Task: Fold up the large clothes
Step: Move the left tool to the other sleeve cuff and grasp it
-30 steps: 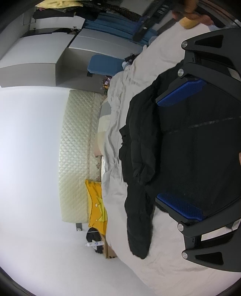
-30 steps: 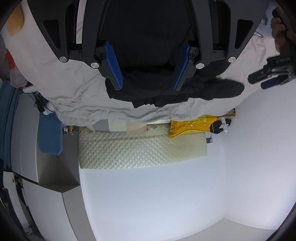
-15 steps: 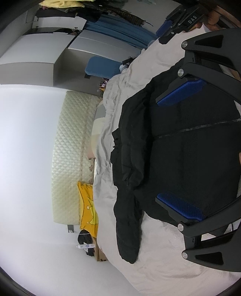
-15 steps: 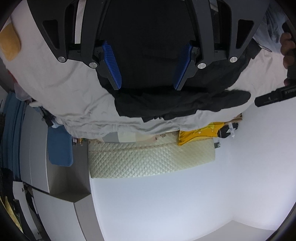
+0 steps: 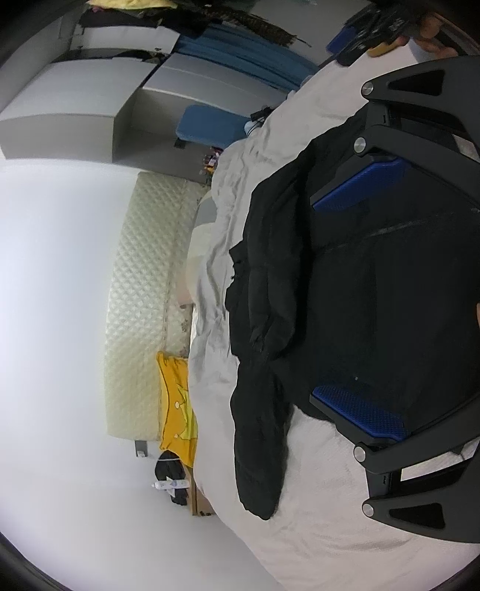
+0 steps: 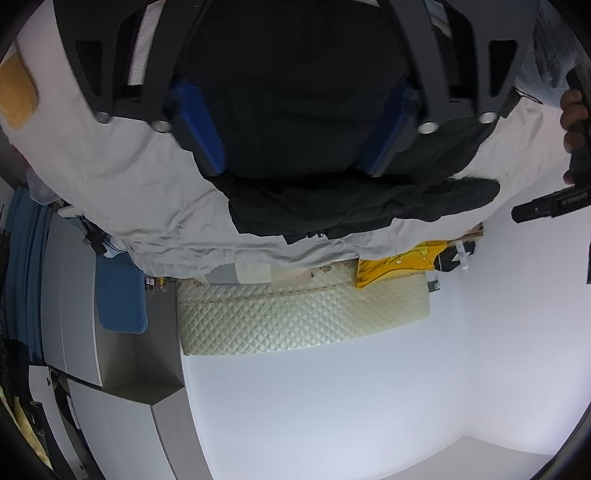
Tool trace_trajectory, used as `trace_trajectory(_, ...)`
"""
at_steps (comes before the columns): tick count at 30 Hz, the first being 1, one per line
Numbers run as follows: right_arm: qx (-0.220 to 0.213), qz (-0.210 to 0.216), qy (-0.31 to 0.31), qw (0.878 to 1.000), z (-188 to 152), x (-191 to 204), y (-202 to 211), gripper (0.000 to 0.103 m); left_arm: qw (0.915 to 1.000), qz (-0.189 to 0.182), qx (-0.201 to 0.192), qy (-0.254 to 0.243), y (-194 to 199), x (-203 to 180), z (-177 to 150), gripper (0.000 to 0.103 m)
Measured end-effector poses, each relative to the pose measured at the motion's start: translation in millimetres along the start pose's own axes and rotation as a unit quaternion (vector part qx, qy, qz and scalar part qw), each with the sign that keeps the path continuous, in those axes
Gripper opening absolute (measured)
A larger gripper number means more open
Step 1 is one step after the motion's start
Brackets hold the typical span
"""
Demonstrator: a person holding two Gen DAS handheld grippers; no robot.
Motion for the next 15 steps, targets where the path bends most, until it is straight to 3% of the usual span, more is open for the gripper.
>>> trace_trajectory(4, -0.002, -0.004, -0.002, 1.0, -1, -1, 0, 0.087, 0.9999, 0.011, -0.001, -0.005, -18, 29, 15, 0.095)
trace_trajectory(6, -0.001, -0.009, -0.003, 1.0, -1, -2, -2, 0.097, 0.9998, 0.018, 0.005, -0.007, -27, 45, 22, 0.095)
trace_trajectory(11, -0.003, -0.019, -0.001, 1.0, -2, 0, -3, 0.101, 0.9979, 0.048, 0.038, -0.021, -61, 98, 50, 0.095)
trace_trajectory(15, 0.001, -0.025, 0.001, 1.0, -5, 0, -7, 0.103, 0.9966, 0.074, 0.035, -0.011, -80, 144, 74, 0.095)
Point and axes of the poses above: each gripper's, at about its wrist camera, not at the fingertips, and y roughly against the way its jaws point, x to its left, z to its top, the point moved 2 cm from there along -y, roughly the way its jaws point, and after that the axes turned 12 degrees about -x, right-handed, at the moved point
